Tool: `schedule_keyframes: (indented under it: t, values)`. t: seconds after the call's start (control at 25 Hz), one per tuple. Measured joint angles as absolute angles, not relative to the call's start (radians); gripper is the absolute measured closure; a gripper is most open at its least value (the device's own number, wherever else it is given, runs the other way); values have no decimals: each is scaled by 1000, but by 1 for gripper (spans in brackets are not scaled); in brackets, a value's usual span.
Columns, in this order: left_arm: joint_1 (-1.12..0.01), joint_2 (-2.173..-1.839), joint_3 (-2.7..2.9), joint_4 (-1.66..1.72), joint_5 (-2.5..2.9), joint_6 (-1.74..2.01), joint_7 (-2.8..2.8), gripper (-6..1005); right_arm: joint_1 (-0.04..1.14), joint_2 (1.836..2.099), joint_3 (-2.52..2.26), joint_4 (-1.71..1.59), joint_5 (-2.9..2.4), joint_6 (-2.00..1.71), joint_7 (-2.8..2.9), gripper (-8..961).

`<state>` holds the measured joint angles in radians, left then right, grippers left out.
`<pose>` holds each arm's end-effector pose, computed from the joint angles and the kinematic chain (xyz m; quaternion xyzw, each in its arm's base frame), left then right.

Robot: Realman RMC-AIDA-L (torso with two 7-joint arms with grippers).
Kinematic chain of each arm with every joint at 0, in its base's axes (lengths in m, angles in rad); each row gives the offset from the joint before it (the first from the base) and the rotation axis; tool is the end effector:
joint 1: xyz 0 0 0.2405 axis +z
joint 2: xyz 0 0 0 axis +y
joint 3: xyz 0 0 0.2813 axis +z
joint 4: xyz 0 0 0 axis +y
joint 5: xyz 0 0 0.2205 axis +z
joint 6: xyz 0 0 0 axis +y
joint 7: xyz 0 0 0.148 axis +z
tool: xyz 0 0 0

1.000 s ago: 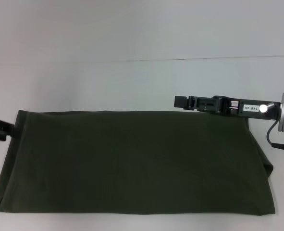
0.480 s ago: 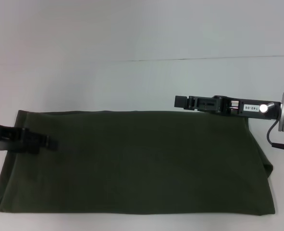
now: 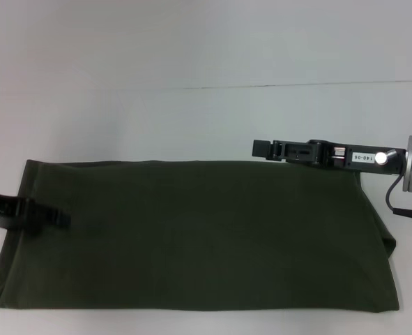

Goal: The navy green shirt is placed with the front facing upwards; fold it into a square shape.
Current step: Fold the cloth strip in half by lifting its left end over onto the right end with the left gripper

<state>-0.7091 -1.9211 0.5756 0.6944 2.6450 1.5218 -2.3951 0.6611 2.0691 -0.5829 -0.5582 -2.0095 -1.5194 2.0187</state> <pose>-0.3299 0.3938 0.0555 -0.7799 -0.6082 0.0047 0.1481 0.2543 0.3865 -0.0175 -0.8148 0.4906 0.3060 0.0419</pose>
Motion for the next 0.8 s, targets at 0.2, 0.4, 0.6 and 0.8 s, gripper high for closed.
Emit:
schedule_keyframes:
  t: [0.2,0.4,0.6,0.8]
  values:
    - [-709,-1925,576,683,2666,1495,-2396,250,662,2069,-583,-558,-2009,-1519,2019,176]
    - [-707,-1925,577,675,2670,1481,-2396,250,665,2069,-583,-558,-2009,-1519,2019,176]
    - [-707,-1925,580,671,2672,1468,-2396,251,669,2069,-583,-558,-2009,-1518,2020,176]
    - [-708,-1926,580,670,2672,1466,-2396,251,669,2069,-583,-563,-2009,-1517,2023,176]
